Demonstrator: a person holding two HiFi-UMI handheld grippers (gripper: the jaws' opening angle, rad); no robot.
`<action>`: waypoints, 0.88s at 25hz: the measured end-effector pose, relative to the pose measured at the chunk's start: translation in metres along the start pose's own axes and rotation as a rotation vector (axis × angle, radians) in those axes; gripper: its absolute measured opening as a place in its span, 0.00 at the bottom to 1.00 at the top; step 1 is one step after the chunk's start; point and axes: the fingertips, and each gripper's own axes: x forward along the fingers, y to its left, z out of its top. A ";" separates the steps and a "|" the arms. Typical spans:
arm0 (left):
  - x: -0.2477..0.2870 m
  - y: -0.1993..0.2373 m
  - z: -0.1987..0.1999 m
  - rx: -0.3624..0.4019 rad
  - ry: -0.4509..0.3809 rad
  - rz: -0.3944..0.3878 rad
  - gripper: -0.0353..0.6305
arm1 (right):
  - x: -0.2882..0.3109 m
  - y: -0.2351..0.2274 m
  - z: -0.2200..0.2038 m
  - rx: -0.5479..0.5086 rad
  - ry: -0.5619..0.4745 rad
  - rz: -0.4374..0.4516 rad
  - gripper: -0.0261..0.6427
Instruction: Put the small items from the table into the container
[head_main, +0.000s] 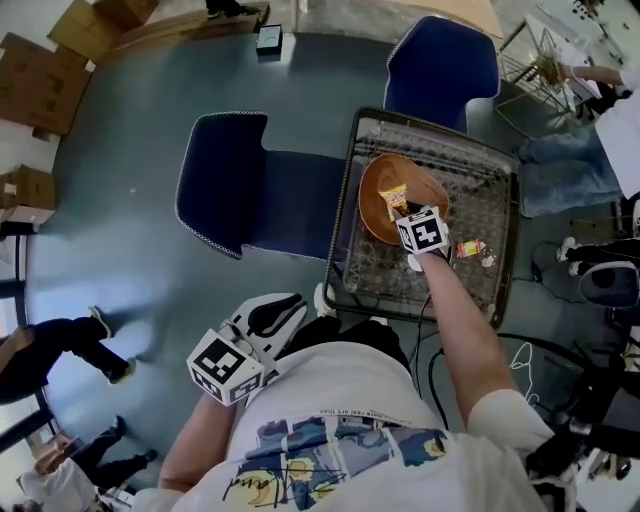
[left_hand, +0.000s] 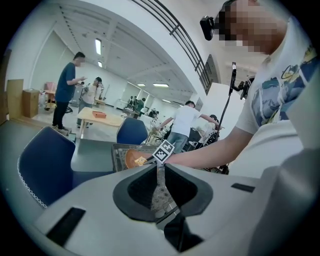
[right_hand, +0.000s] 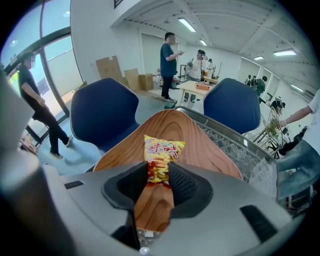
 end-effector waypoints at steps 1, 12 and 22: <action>-0.002 0.004 0.000 -0.005 0.000 0.004 0.10 | 0.006 -0.001 0.000 -0.002 0.011 -0.004 0.24; 0.001 0.012 -0.005 -0.022 0.000 -0.014 0.10 | 0.015 0.001 -0.004 0.014 0.013 0.001 0.27; 0.043 -0.041 0.010 0.058 0.006 -0.129 0.10 | -0.084 0.009 -0.018 0.009 -0.138 -0.005 0.28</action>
